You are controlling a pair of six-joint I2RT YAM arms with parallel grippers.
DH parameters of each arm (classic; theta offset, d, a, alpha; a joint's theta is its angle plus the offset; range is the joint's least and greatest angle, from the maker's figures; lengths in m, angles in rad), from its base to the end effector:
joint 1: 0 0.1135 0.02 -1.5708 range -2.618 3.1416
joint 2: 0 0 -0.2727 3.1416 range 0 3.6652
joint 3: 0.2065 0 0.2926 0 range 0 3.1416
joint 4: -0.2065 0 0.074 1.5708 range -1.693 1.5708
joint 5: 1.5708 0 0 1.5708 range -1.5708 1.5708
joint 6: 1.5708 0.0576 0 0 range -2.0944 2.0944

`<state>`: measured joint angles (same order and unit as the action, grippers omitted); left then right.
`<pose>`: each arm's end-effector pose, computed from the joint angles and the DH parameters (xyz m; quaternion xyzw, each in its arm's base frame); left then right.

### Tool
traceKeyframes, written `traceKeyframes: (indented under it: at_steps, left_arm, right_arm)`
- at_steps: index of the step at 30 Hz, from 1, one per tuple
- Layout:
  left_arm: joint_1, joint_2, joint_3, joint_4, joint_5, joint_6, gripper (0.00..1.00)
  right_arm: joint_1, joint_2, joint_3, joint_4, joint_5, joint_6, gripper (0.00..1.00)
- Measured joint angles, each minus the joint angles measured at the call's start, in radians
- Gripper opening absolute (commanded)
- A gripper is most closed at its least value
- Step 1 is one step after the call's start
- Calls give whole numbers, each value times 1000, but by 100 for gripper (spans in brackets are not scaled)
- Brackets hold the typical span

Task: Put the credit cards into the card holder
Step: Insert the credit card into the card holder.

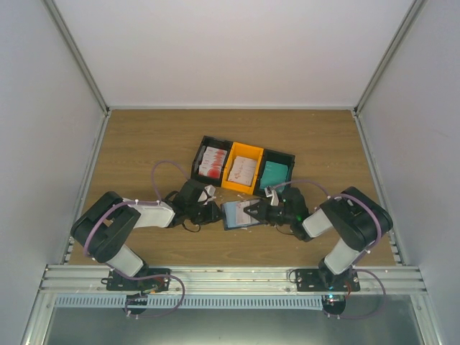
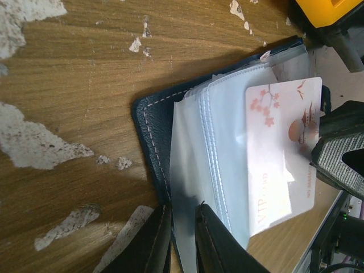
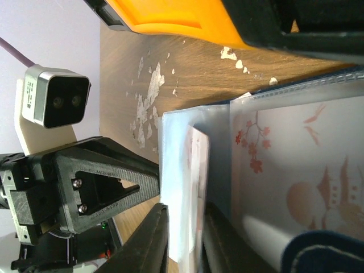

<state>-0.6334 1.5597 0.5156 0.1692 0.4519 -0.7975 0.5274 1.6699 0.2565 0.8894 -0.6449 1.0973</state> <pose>0.2216 -0.1940 0.0722 0.0010 0.9194 -0.3769 0.1127 0.2030 0.1583 0.0514 0.0789 0.8329 0.5329 0.1268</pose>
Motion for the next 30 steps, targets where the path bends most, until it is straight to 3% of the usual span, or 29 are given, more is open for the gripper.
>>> traceKeyframes:
  at_steps: [5,8,12,18,21,30]
  left_arm:
    - [0,0,0,0,0,0,15]
    - [0,0,0,0,0,0,15]
    - [0,0,0,0,0,0,15]
    - [0,0,0,1,0,0,16]
    - [0,0,0,1,0,0,16]
    - [0,0,0,2,1,0,16]
  right_arm:
    - [6,-19,8,-45,17,-3,33]
    - [9,-42,16,-99,30,-10,42]
    - [29,-99,38,-230,72,-21,52]
    - [84,-208,98,-464,198,-59,58]
    - [111,-234,138,-568,269,-82,68]
    - [201,-264,226,-763,454,-114,70]
